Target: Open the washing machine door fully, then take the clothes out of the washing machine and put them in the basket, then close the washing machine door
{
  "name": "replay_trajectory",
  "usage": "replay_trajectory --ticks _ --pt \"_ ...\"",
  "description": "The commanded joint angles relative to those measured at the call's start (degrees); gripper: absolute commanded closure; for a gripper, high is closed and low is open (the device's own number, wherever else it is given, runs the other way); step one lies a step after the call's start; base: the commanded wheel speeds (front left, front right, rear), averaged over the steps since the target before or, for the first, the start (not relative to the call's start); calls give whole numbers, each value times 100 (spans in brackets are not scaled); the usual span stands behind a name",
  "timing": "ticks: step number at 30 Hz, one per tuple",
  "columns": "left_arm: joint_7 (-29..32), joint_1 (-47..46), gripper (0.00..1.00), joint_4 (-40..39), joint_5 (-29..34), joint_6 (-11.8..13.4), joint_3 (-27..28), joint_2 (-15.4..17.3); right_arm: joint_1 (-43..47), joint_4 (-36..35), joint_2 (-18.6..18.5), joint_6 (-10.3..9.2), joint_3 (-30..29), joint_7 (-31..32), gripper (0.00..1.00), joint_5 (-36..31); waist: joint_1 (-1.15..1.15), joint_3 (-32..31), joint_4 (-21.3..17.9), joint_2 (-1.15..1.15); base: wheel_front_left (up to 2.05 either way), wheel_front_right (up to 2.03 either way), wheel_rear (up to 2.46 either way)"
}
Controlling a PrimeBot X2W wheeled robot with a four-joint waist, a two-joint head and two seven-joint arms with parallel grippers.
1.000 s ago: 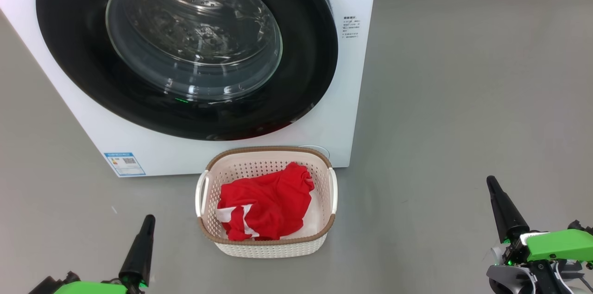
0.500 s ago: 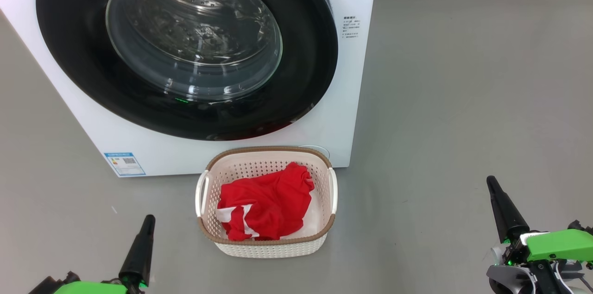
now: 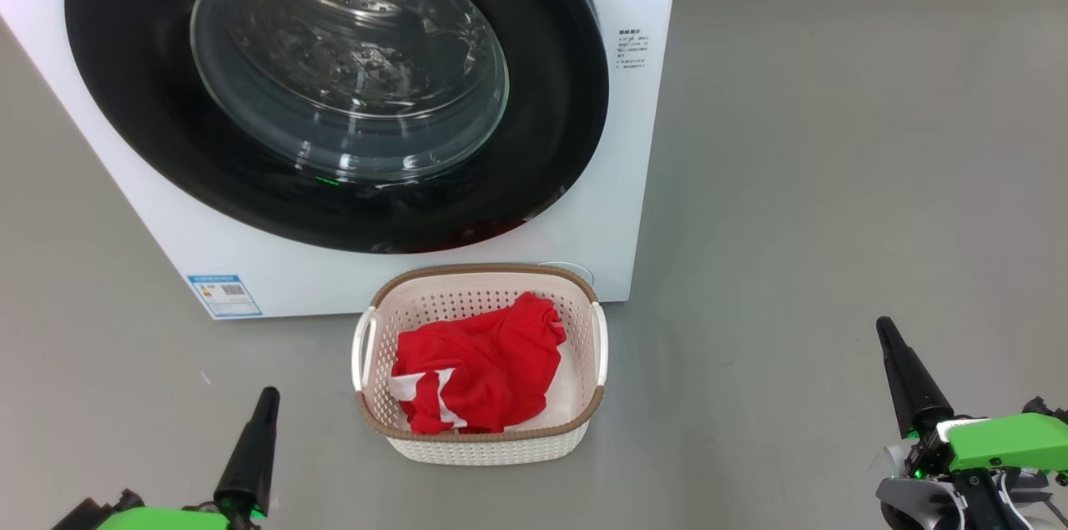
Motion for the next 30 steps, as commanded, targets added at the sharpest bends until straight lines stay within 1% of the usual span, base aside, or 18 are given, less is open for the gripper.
replay_trajectory --ticks 1,30 --pt "18 -224 100 -121 -41 -43 194 104 -248 -140 -86 -3 101 40 100 31 0 0 0 0 0 0 0" --pt "18 -224 100 -121 -41 -43 194 104 -248 -140 -86 -3 101 40 100 31 0 0 0 0 0 0 0"
